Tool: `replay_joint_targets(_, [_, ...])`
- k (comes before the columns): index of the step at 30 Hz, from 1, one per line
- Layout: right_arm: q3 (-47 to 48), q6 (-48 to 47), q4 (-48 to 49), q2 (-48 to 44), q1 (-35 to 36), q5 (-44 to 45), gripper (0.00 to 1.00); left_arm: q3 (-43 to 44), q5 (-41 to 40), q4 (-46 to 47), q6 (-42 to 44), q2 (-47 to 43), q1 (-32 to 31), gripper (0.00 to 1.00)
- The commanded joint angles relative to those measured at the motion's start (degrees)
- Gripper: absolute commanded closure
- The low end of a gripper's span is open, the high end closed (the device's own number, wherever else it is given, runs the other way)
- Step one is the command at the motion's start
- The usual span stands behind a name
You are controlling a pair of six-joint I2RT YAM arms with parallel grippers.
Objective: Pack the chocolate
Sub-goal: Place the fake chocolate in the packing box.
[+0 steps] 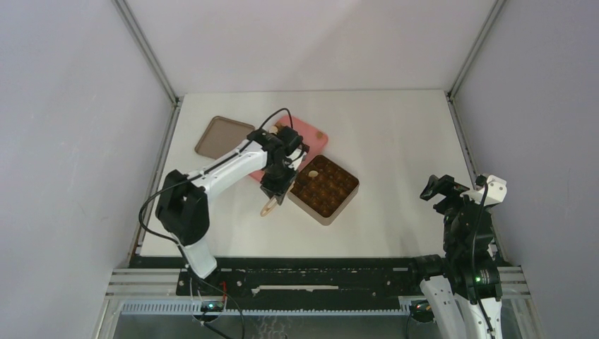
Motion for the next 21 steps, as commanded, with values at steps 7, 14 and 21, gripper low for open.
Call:
replay_joint_targets(7, [0.3, -1.1, 1.9, -0.4, 0.3, 0.1, 0.02, 3.2, 0.1, 1.4, -0.7, 4.6, -1.5, 0.69])
replay_joint_targets(14, [0.3, -1.1, 1.9, -0.4, 0.3, 0.1, 0.02, 5.2, 0.2, 1.4, -0.5, 7.0, -1.7, 0.66])
replay_joint_targets(21, [0.3, -1.1, 1.9, -0.3, 0.3, 0.1, 0.02, 6.4, -0.3, 1.4, -0.4, 8.3, -1.7, 0.65])
